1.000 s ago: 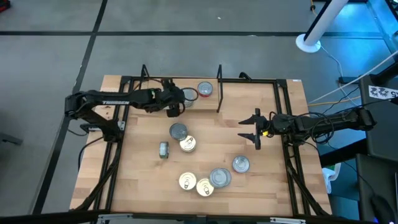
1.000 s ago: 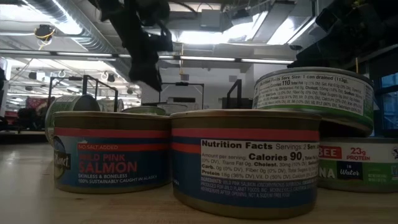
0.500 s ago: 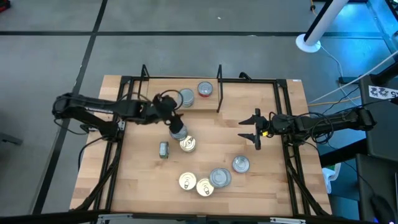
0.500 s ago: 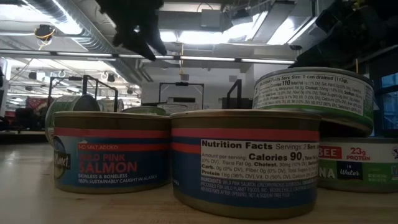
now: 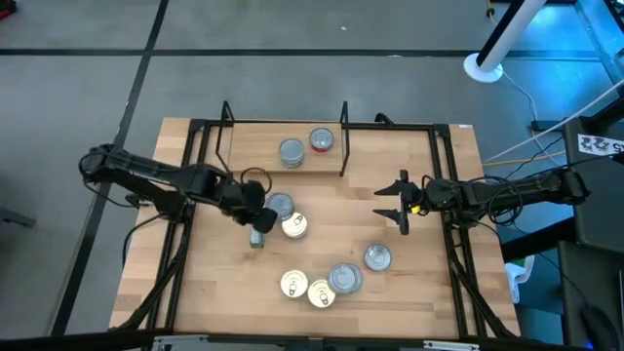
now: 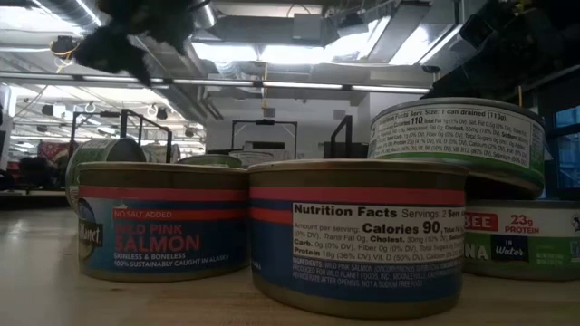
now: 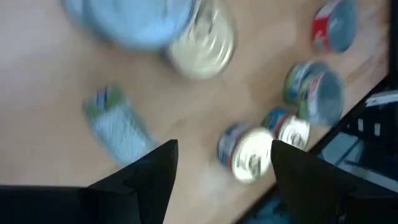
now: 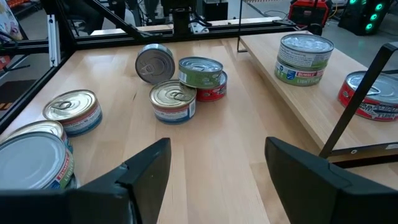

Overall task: Stack canned seafood by type on shelf
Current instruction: Put the green tuna can on the shelf

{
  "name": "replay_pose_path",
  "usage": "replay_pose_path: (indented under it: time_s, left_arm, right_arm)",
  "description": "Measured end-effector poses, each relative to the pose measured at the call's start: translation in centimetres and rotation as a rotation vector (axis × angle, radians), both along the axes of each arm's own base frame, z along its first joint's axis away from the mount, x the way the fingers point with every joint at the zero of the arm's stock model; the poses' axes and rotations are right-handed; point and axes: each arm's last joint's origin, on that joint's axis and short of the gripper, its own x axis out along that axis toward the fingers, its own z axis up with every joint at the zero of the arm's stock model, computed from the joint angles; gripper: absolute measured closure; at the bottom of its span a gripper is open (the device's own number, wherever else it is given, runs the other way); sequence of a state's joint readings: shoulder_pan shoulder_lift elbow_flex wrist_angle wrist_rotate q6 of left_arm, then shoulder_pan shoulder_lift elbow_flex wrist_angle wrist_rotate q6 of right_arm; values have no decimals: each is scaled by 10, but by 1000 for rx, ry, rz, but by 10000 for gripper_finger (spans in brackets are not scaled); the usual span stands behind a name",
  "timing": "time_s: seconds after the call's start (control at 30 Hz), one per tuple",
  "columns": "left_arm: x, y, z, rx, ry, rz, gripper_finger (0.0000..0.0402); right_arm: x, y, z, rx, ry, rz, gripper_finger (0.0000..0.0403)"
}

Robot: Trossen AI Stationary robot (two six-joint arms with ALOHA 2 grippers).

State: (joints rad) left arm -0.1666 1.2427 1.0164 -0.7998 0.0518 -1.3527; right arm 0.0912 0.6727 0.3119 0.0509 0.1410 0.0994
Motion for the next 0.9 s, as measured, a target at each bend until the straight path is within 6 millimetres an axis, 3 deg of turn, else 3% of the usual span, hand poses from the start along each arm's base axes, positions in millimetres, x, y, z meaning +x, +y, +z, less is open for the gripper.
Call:
replay_pose_path:
  time_s: [0.4,0.9]
  left_arm:
    - [-12,-16,-12,-110,217,168,149]
    - [7,-19,-41,-10,330,208,149]
  right_arm:
    - [0,0,0,0,1,0,143]
    - [0,0,0,0,2,0,143]
